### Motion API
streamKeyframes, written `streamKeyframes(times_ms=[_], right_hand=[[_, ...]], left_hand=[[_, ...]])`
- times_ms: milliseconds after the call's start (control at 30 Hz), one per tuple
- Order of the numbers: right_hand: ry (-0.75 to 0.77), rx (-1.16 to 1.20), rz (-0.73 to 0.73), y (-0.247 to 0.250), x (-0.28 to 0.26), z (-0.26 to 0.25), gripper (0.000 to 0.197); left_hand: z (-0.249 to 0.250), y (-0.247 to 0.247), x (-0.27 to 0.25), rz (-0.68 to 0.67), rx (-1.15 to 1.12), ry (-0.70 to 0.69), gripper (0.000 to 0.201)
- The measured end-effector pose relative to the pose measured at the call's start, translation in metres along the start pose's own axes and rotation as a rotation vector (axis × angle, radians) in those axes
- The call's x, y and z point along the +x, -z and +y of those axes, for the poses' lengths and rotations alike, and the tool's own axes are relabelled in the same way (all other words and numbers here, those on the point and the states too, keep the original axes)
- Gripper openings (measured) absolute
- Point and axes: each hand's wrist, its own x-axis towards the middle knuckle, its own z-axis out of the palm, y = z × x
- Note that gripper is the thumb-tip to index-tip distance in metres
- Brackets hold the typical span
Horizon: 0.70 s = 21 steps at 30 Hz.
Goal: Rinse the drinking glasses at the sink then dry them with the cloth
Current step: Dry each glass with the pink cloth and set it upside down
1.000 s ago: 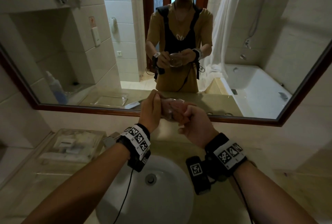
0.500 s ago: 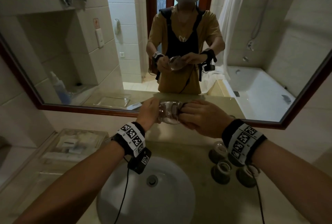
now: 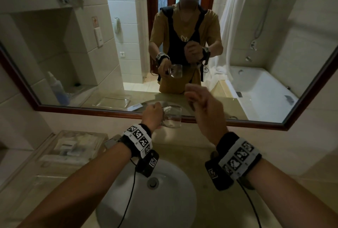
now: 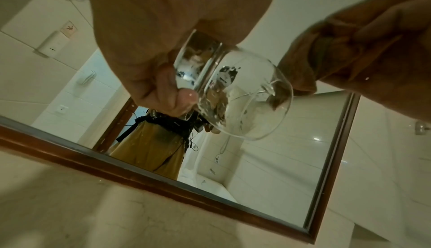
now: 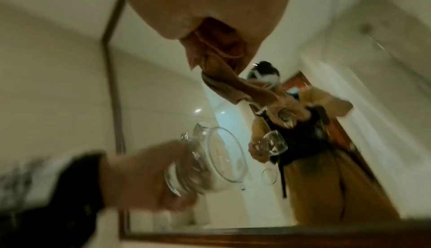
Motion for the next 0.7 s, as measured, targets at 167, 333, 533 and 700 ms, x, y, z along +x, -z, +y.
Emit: streamKeyframes(times_ms=[167,333,533,700], right_hand=[[0.403,-0.624,-0.594,-0.008,-0.026,0.029,0.055],[0.446,-0.567,-0.472,-0.008,-0.02,0.036,0.038],[0.197,-0.451,-0.343,-0.008,-0.009,0.028,0.055],[-0.146,-0.048,-0.326,-0.005,0.001,0.016,0.029]], left_hand=[[0.004,-0.002,0.001,0.001,-0.017,0.032,0.027],[0.012,-0.003,-0.01,0.039,0.045,-0.052,0.026],[0.018,-0.006,-0.011,0.096,0.139,-0.33,0.031],[0.014,-0.009,-0.014,0.09,0.133,-0.613,0.025]])
